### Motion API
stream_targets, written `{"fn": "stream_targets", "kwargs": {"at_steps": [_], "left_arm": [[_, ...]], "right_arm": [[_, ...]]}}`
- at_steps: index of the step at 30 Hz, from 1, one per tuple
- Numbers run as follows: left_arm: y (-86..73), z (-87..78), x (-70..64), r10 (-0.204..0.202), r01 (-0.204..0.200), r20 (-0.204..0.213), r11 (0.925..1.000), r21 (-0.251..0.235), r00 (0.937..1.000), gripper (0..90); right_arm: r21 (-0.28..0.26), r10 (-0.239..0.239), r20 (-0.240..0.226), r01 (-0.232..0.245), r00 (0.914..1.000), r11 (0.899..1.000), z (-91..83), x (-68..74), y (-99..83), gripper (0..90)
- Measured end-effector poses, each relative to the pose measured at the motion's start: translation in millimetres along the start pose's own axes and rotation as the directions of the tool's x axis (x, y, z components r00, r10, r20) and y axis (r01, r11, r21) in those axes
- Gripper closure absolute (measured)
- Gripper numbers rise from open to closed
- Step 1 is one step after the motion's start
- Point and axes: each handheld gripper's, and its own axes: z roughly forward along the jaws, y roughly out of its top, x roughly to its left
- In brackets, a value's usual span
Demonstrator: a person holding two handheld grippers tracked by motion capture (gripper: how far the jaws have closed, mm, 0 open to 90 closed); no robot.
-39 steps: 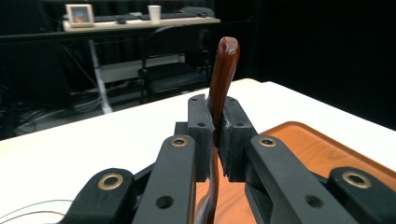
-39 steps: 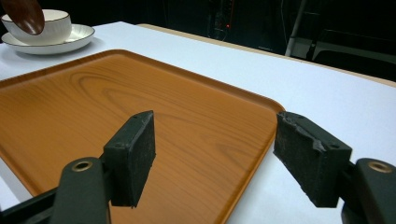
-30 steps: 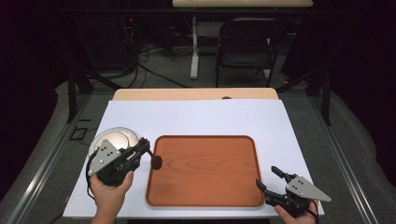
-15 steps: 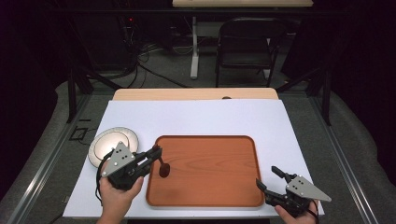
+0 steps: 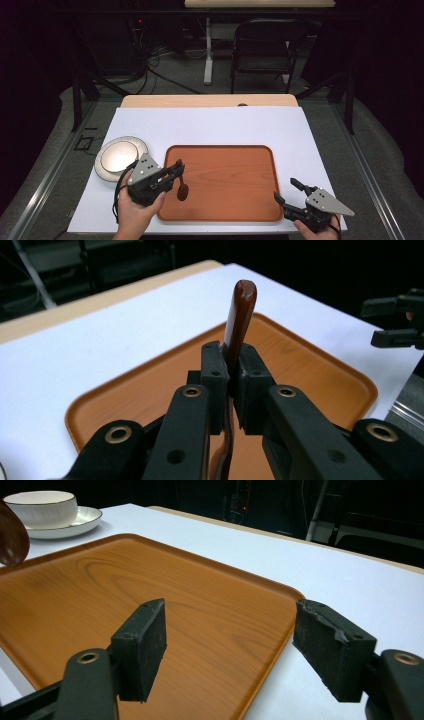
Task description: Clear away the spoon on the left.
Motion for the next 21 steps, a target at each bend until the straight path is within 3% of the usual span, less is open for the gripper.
{"fn": "stream_targets", "kwargs": {"at_steps": [7,12,16,21], "left_arm": [[0.8,11.5,-4.6,-0.011,0.011,0.0,0.9975,0.07,0.9999,83.9],[-3.5,20.1,-1.1,-0.037,0.037,-0.003,0.9916,0.124,0.9993,84.0],[-5.2,27.7,7.4,-0.093,0.097,-0.031,0.9804,0.172,0.9952,84.0],[-4.9,35.2,16.5,-0.126,0.135,-0.06,0.9709,0.198,0.9903,84.0]], "right_arm": [[-0.006,0.002,-0.003,-0.002,1.0,1.0,-1.0,-0.7,0.1,28.9],[-0.004,-0.001,-0.005,0.001,1.0,1.0,-0.6,-0.4,0.1,28.9],[-0.002,0.001,-0.005,-0.001,1.0,1.0,-0.3,-0.3,0.2,28.9],[0.0,0.0,-0.008,0.0,1.0,1.0,1.0,0.1,0.1,28.9]]}}
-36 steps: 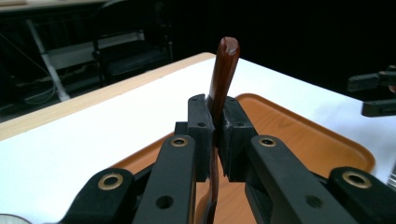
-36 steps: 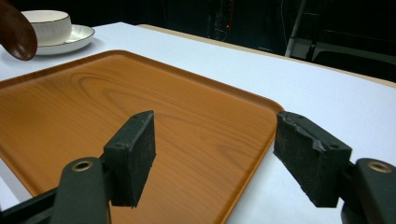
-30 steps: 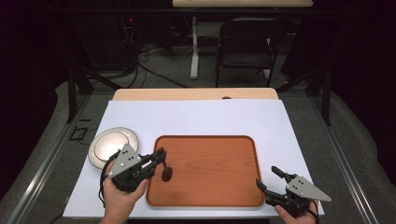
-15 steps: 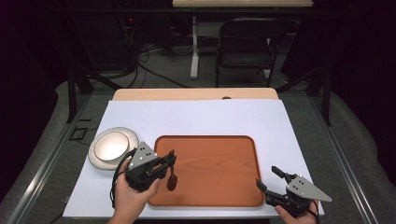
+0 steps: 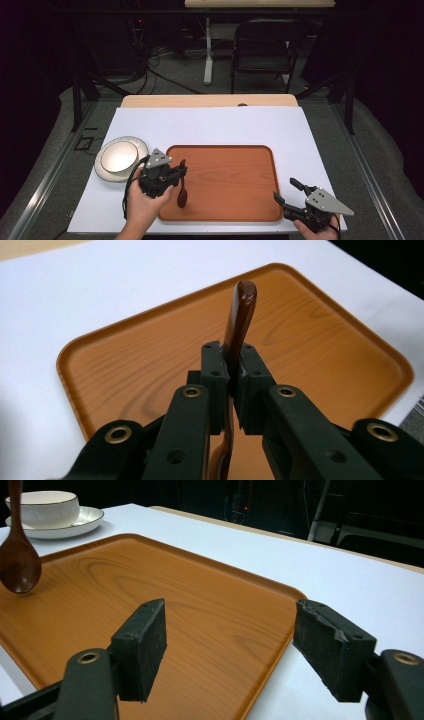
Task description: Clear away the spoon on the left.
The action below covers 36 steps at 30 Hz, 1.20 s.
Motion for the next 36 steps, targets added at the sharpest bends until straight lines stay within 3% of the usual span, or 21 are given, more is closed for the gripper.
{"fn": "stream_targets", "kwargs": {"at_steps": [4,13,21,26,36], "left_arm": [[2.5,10.7,11.7,-0.062,0.061,0.026,0.9976,0.032,0.9977,84.0],[9.1,30.4,32.3,-0.14,0.137,0.042,0.9883,0.066,0.9892,83.3],[9.0,46.8,49.0,-0.209,0.204,0.04,0.9741,0.098,0.9772,82.1],[6.5,59.2,60.2,-0.264,0.259,0.033,0.9591,0.114,0.9638,81.5],[2.1,73.7,69.9,-0.314,0.31,0.013,0.9411,0.136,0.9493,80.5]], "right_arm": [[0.0,0.0,-0.001,0.0,1.0,1.0,0.6,0.1,-0.1,28.9],[0.002,0.002,-0.002,-0.002,1.0,1.0,2.2,-0.2,-0.1,28.9],[0.0,0.001,0.0,-0.001,1.0,1.0,0.9,-0.6,0.2,28.9],[0.001,-0.005,-0.003,0.005,1.0,1.0,1.0,-0.1,0.4,28.9],[-0.006,-0.004,0.001,0.004,1.0,1.0,0.1,-0.9,0.6,29.0]]}}
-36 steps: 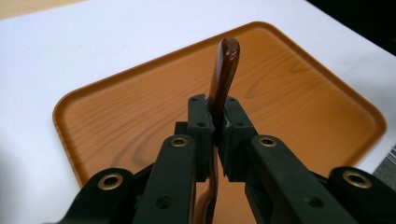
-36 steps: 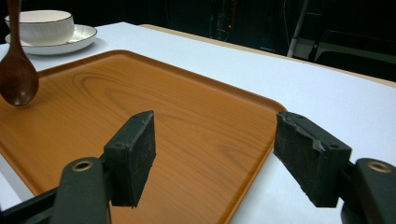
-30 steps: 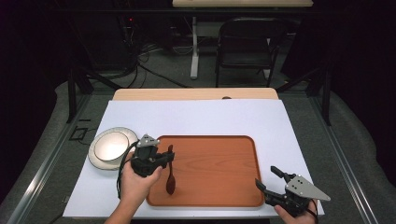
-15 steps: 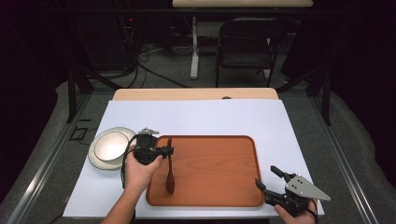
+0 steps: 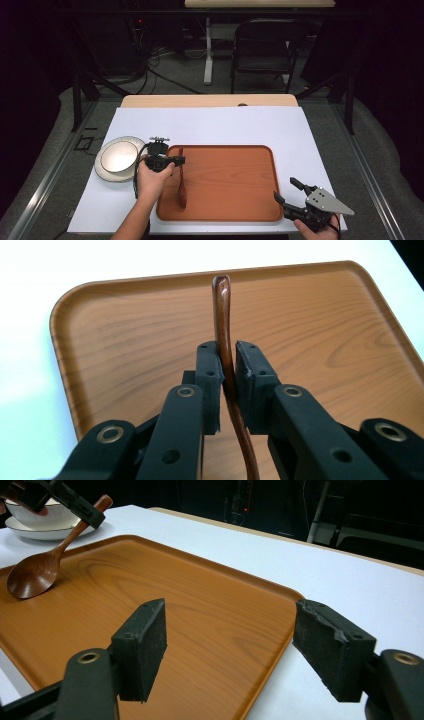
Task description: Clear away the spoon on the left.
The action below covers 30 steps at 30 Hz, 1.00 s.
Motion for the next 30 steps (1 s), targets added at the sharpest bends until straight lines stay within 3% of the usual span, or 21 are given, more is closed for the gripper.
{"fn": "stream_targets", "kwargs": {"at_steps": [7,30], "left_arm": [[-2.4,9.1,7.7,-0.035,0.035,-0.007,0.9994,0.003,0.9993,79.8],[-13.8,27.7,22.8,-0.091,0.093,-0.06,0.9952,0.032,0.9941,72.4]], "right_arm": [[0.0,0.002,0.0,-0.002,1.0,1.0,-0.3,-0.2,0.0,29.0],[0.003,0.001,-0.003,-0.001,1.0,1.0,0.2,0.0,-0.2,29.0]]}}
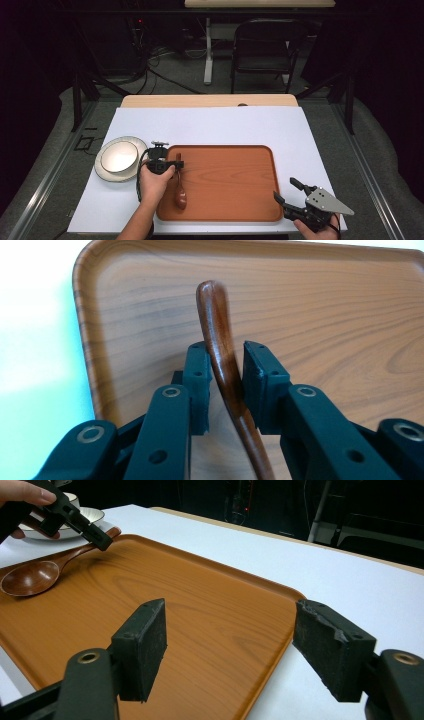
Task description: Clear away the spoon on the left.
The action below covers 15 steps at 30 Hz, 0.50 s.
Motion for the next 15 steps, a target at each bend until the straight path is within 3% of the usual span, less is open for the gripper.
{"fn": "stream_targets", "kwargs": {"at_steps": [4,9,10,15], "left_arm": [[-0.1,0.2,-0.4,0.007,-0.007,-0.011,1.0,-0.001,0.9999,71.6],[-0.8,0.5,-1.4,0.025,-0.025,-0.047,0.9997,0.003,0.9986,65.9],[-1.1,0.2,-1.5,0.028,-0.028,-0.047,0.9996,0.002,0.9985,61.2],[-1.7,-1.3,-3.3,0.037,-0.037,-0.058,0.9993,0.002,0.9977,56.5]], "right_arm": [[0.001,-0.002,-0.001,0.002,1.0,1.0,0.1,0.1,0.0,29.0],[-0.001,-0.002,0.0,0.002,1.0,1.0,0.0,0.2,0.1,29.0],[-0.001,0.0,0.0,0.0,1.0,1.0,-0.1,0.1,0.0,29.0],[0.003,0.0,-0.002,0.0,1.0,1.0,0.3,0.2,-0.1,29.0]]}}
